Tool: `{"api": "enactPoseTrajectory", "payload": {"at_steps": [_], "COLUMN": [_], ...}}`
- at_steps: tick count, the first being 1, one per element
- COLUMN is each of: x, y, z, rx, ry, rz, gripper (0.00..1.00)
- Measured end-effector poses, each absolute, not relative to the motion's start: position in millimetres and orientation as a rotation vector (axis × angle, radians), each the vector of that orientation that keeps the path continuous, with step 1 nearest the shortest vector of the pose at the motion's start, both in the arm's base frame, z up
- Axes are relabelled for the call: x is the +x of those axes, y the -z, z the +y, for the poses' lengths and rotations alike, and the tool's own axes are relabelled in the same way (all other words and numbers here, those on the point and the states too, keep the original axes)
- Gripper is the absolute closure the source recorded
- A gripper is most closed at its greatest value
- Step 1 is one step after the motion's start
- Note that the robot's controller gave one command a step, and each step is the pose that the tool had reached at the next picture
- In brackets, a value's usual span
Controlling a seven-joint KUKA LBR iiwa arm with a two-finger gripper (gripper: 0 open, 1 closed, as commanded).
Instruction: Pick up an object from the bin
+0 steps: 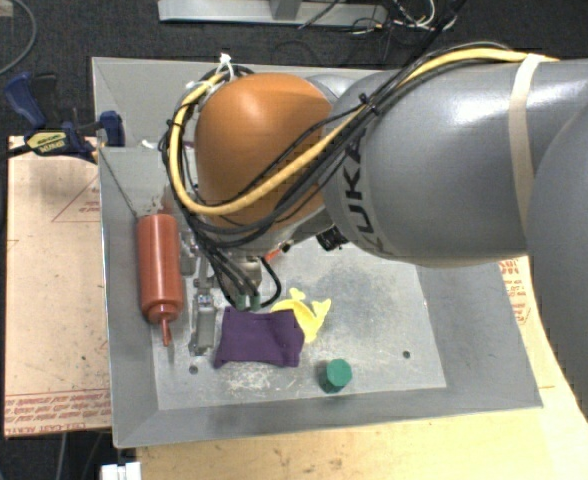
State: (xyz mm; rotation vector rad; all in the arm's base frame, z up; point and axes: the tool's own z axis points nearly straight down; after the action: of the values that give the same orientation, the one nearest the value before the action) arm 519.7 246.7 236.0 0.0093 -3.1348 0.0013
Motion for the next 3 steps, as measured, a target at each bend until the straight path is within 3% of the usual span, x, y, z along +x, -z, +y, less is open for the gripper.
{"api": "enactPoseTrajectory", "payload": {"at_steps": [2,3], "x": [521.0,512.3], "y": [-243,-282], "z": [245,216], "rx": [0.007,0.078], "ry": [0.0,0.008], "rz": [-3.139,-3.149], "gripper": [0.0,0.0]}}
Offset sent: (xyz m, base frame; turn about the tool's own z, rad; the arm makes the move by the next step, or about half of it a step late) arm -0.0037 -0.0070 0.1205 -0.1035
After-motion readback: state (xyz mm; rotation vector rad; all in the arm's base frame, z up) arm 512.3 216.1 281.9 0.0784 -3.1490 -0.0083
